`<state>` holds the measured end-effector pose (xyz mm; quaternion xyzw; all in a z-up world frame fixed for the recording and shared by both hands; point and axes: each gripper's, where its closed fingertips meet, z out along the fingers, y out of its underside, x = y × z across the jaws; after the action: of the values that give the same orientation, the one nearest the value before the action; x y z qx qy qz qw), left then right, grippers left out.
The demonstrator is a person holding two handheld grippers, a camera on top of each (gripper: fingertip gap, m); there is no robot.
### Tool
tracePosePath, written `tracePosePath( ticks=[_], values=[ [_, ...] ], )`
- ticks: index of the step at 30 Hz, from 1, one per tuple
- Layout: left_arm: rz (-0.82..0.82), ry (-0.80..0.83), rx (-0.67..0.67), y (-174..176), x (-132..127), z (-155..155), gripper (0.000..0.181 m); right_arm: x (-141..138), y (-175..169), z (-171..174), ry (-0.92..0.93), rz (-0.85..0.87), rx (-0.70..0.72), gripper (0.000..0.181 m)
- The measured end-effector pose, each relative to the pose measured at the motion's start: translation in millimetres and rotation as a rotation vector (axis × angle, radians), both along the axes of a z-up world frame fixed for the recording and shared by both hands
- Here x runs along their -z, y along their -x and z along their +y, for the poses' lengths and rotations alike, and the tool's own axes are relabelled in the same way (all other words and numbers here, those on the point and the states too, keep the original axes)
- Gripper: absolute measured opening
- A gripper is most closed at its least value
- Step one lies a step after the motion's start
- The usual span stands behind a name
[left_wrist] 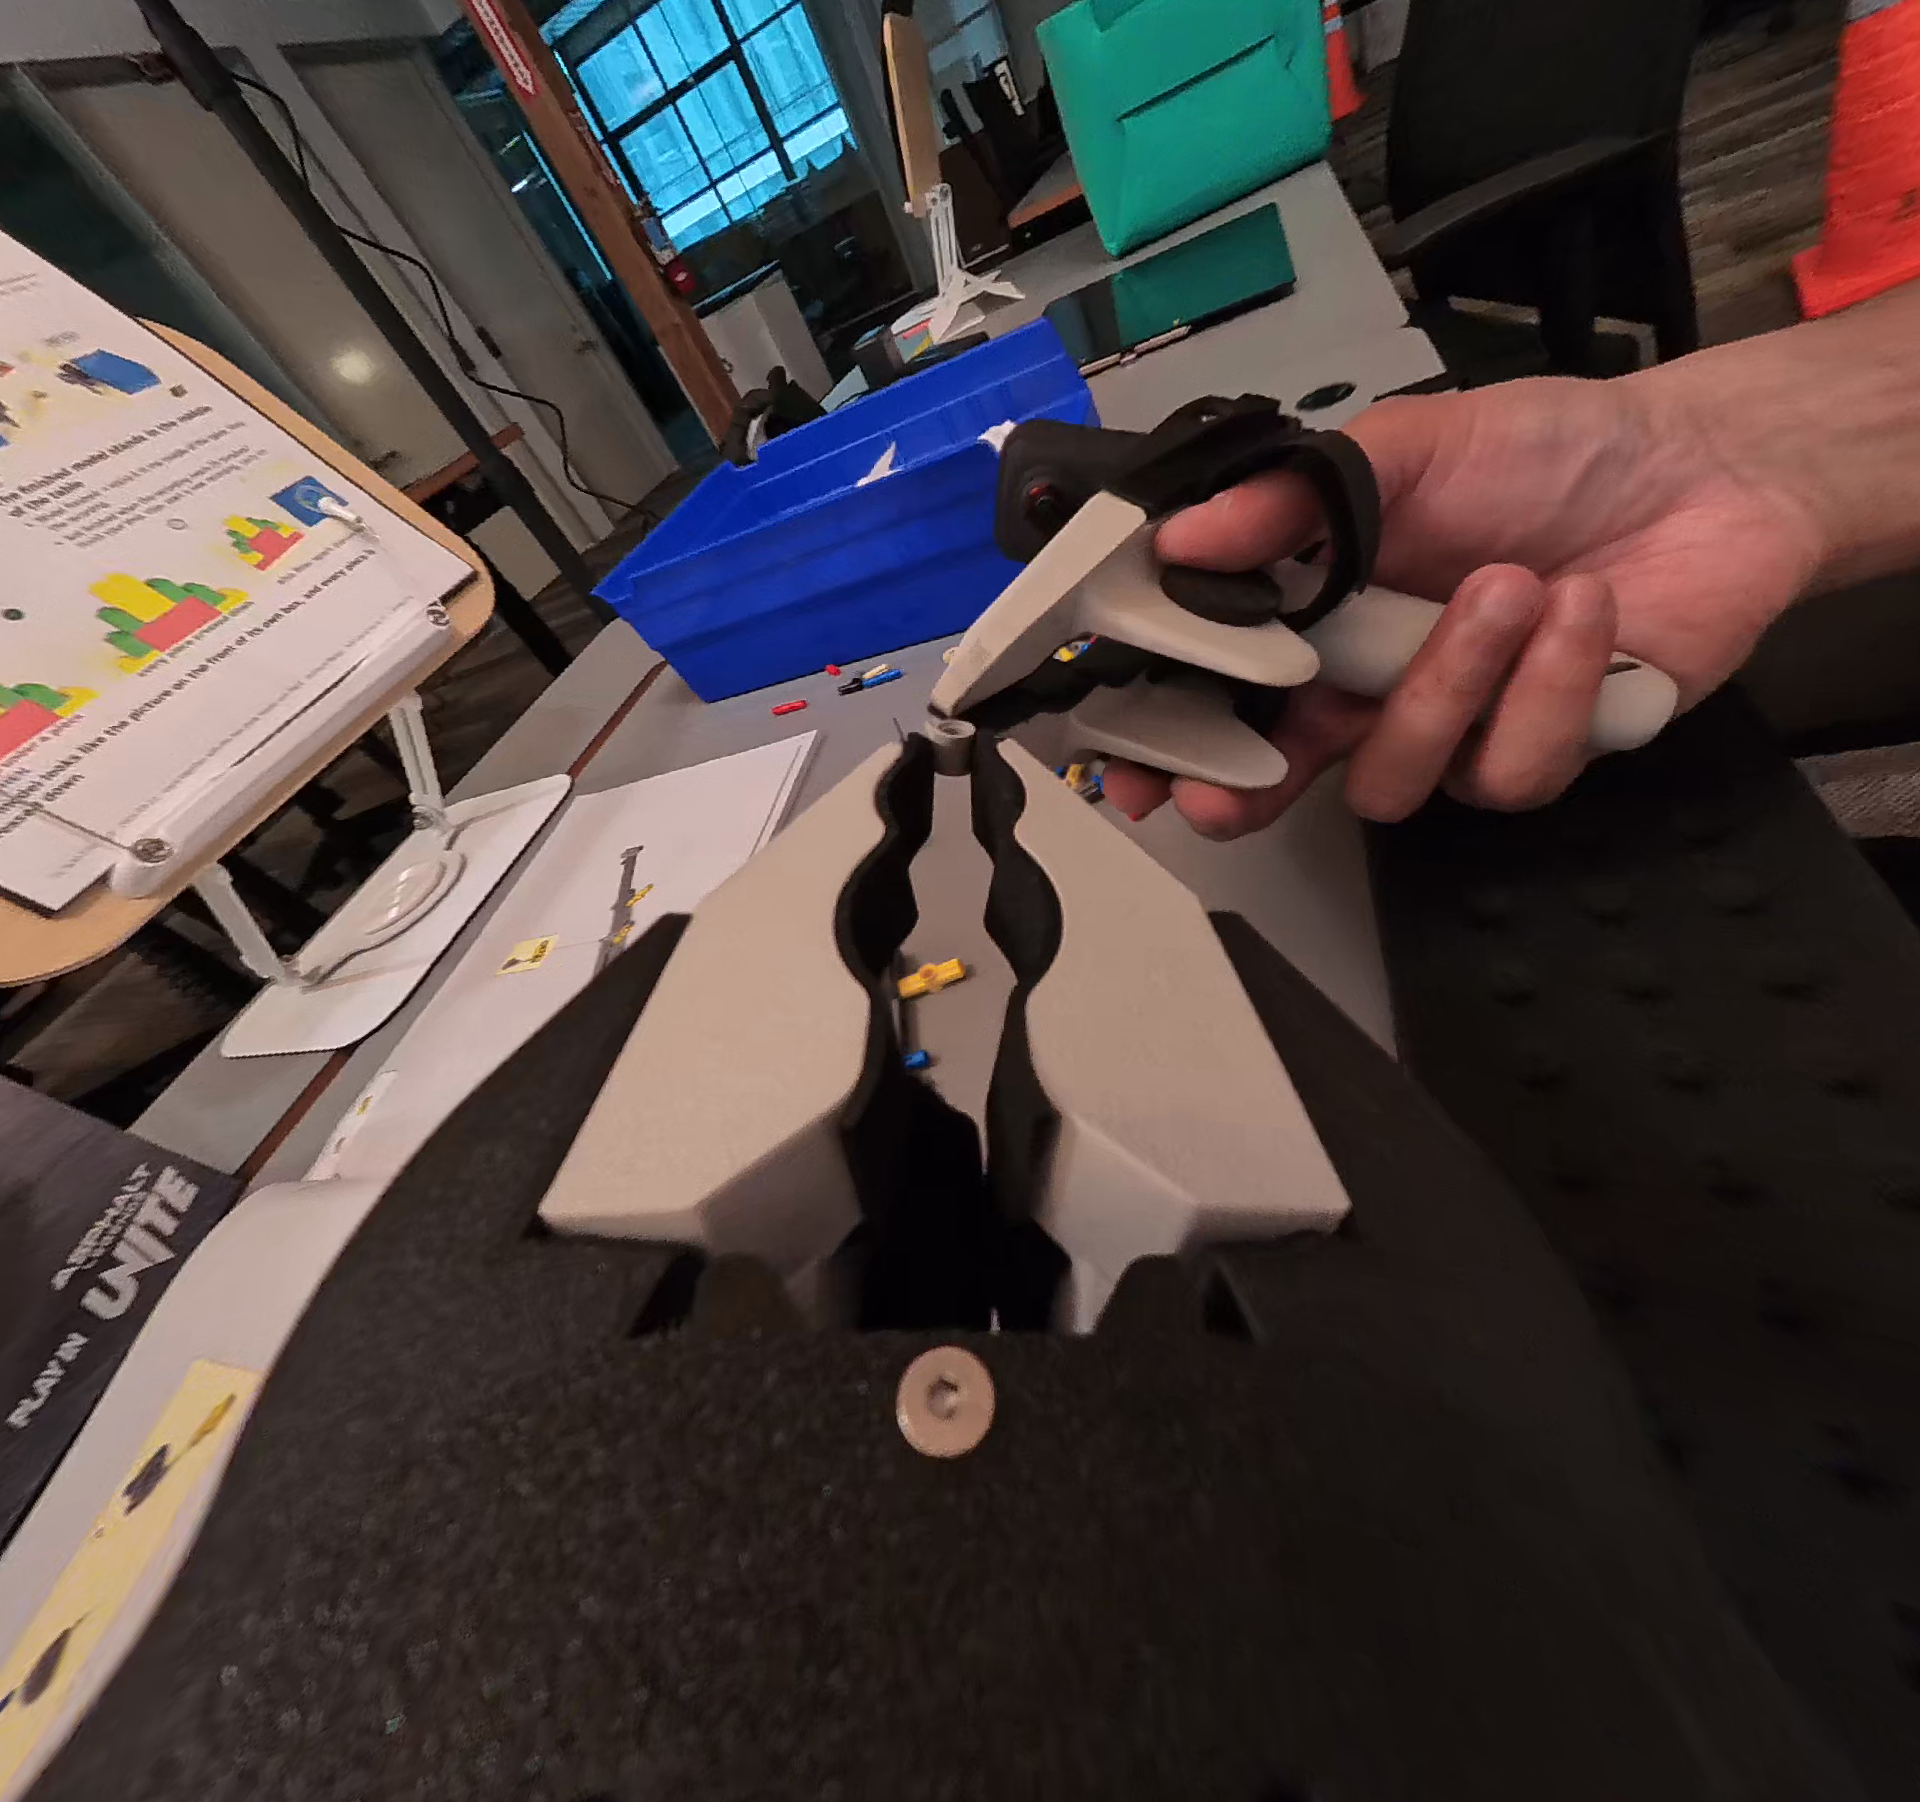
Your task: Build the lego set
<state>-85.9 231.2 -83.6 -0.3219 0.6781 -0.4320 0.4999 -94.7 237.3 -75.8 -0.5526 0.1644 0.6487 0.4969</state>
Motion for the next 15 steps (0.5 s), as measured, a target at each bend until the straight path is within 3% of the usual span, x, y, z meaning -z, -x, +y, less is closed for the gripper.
tracePosePath(
  ticks=[15],
  values=[
    [0.001, -0.029, -0.019, -0.6, 1.8, 3.4, 0.005, 2.5, -1.8, 3.9, 0.010, -0.035, 0.004, 0.003]
  ],
)
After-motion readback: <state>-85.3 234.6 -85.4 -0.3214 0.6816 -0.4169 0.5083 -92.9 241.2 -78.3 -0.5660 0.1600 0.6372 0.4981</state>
